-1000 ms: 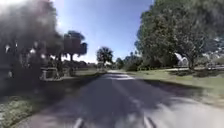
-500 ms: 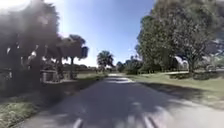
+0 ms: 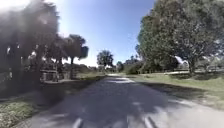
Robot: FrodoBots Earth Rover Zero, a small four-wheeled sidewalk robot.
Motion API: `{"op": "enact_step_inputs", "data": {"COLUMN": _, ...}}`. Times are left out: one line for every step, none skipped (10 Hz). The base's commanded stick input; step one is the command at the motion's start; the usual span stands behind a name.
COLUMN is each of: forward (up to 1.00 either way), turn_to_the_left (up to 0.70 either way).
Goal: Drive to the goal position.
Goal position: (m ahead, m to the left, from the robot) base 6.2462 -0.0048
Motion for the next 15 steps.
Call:
{"op": "enact_step_inputs", "data": {"forward": 0.85, "turn_to_the_left": 0.00}}
{"op": "enact_step_inputs", "data": {"forward": 0.85, "turn_to_the_left": 0.00}}
{"op": "enact_step_inputs", "data": {"forward": 0.85, "turn_to_the_left": 0.00}}
{"op": "enact_step_inputs", "data": {"forward": 0.85, "turn_to_the_left": 0.00}}
{"op": "enact_step_inputs", "data": {"forward": 0.85, "turn_to_the_left": 0.00}}
{"op": "enact_step_inputs", "data": {"forward": 0.85, "turn_to_the_left": 0.00}}
{"op": "enact_step_inputs", "data": {"forward": 0.85, "turn_to_the_left": 0.00}}
{"op": "enact_step_inputs", "data": {"forward": 0.85, "turn_to_the_left": 0.00}}
{"op": "enact_step_inputs", "data": {"forward": 0.85, "turn_to_the_left": 0.00}}
{"op": "enact_step_inputs", "data": {"forward": 0.85, "turn_to_the_left": 0.00}}
{"op": "enact_step_inputs", "data": {"forward": 0.85, "turn_to_the_left": 0.00}}
{"op": "enact_step_inputs", "data": {"forward": 0.85, "turn_to_the_left": 0.00}}
{"op": "enact_step_inputs", "data": {"forward": 0.85, "turn_to_the_left": 0.00}}
{"op": "enact_step_inputs", "data": {"forward": 0.85, "turn_to_the_left": 0.00}}
{"op": "enact_step_inputs", "data": {"forward": 0.85, "turn_to_the_left": 0.00}}
